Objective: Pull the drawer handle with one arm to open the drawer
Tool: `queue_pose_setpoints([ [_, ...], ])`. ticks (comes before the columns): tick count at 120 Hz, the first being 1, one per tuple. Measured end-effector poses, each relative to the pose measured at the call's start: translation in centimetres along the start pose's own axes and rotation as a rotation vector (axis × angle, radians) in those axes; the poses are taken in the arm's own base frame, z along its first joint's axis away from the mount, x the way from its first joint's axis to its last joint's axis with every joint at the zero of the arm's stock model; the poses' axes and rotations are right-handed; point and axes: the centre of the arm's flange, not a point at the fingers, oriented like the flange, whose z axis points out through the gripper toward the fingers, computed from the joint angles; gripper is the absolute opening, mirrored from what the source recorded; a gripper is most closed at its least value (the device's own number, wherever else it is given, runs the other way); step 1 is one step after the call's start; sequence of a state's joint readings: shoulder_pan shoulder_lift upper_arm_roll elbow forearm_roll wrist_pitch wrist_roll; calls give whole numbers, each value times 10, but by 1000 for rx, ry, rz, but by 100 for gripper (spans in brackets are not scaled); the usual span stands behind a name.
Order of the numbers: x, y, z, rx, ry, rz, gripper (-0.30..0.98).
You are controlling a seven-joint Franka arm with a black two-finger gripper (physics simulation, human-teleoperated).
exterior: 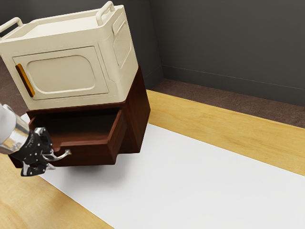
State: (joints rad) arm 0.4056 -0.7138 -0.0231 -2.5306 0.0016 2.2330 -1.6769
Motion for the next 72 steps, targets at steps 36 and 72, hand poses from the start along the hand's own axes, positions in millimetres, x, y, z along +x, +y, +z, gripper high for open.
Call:
queue_pose_setpoints([
  [36, 1, -15, -6, -18, 1, 8, 8],
  [72, 2, -17, -9, -26, 14, 24, 12],
])
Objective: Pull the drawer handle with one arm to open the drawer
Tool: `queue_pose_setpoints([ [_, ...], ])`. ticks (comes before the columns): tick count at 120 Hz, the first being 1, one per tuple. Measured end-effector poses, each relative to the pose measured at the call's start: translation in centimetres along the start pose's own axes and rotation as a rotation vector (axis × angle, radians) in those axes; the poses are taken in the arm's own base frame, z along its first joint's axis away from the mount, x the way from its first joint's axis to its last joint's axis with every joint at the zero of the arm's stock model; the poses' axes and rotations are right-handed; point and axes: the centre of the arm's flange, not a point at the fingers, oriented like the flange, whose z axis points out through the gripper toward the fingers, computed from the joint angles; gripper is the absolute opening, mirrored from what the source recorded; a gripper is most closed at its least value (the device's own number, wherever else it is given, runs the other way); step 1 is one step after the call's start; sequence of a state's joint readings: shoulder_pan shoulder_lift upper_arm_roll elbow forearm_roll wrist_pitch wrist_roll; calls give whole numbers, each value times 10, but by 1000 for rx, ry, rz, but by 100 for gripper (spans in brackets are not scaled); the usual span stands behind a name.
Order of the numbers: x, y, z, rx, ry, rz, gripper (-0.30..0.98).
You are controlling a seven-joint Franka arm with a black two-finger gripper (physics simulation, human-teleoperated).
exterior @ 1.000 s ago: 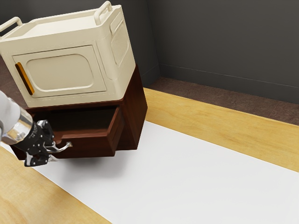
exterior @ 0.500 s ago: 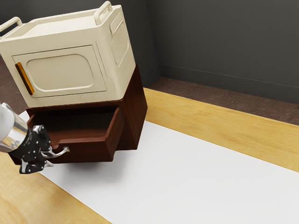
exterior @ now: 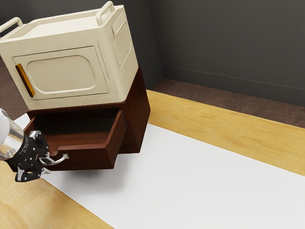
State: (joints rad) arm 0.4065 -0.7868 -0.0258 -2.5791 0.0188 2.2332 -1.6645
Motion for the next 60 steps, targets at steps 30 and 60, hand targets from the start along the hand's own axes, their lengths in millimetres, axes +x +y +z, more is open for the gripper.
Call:
queue_pose_setpoints([
  [30, 1, 4, -7, -15, 6, 14, 16],
  [60, -58, 115, -150, -159, 8, 129, 29],
])
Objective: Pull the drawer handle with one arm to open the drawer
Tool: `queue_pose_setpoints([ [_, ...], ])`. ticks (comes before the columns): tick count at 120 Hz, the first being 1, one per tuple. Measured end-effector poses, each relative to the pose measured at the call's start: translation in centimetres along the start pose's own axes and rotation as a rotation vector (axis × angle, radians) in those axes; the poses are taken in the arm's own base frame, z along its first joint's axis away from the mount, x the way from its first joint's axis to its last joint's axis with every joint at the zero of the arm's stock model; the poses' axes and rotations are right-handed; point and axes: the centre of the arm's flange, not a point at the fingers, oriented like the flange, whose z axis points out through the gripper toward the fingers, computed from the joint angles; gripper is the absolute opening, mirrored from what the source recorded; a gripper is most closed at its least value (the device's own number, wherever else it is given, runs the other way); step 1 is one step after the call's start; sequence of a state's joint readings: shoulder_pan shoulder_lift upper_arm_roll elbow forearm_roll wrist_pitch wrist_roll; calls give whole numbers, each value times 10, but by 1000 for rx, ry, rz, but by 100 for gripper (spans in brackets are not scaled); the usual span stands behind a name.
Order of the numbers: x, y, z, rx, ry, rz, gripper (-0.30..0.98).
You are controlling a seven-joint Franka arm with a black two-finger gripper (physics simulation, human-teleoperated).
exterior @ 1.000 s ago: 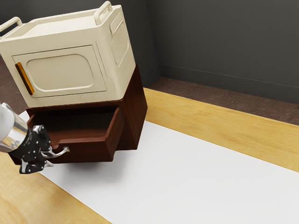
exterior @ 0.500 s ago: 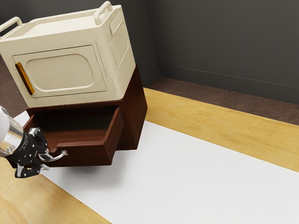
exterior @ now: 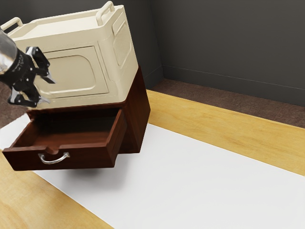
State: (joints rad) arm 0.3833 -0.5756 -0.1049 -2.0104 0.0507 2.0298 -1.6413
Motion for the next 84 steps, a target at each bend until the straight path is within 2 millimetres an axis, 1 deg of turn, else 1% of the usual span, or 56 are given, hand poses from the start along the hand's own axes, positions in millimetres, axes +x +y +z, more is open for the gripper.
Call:
queue_pose_setpoints([
  [3, -13, 35, -30, -16, -26, 24, 34],
  [5, -22, 53, -48, -21, -45, 41, 36],
  [7, -32, 66, -65, -23, -65, 62, 39],
  [9, -42, 73, -77, -18, -83, 82, 41],
  [12, -55, 77, -90, 3, -103, 112, 44],
  [13, -58, 77, -93, 13, -107, 120, 45],
  [16, -58, 76, -93, 54, -111, 128, 48],
  [19, -58, 74, -90, 98, -116, 133, 50],
  [23, -56, 68, -78, 168, -128, 137, 53],
  [28, -56, 56, -50, 272, -131, 143, 56],
  [37, -58, 28, 10, 450, -118, 152, 59],
  [40, -58, 21, 23, 488, -115, 154, 60],
  [43, -58, 16, 32, 514, -113, 155, 61],
  [50, -56, 10, 47, 544, -122, 147, 63],
  [56, -54, 8, 54, 553, -133, 137, 64],
  [84, -55, 6, 64, 548, -154, 131, 67],
])
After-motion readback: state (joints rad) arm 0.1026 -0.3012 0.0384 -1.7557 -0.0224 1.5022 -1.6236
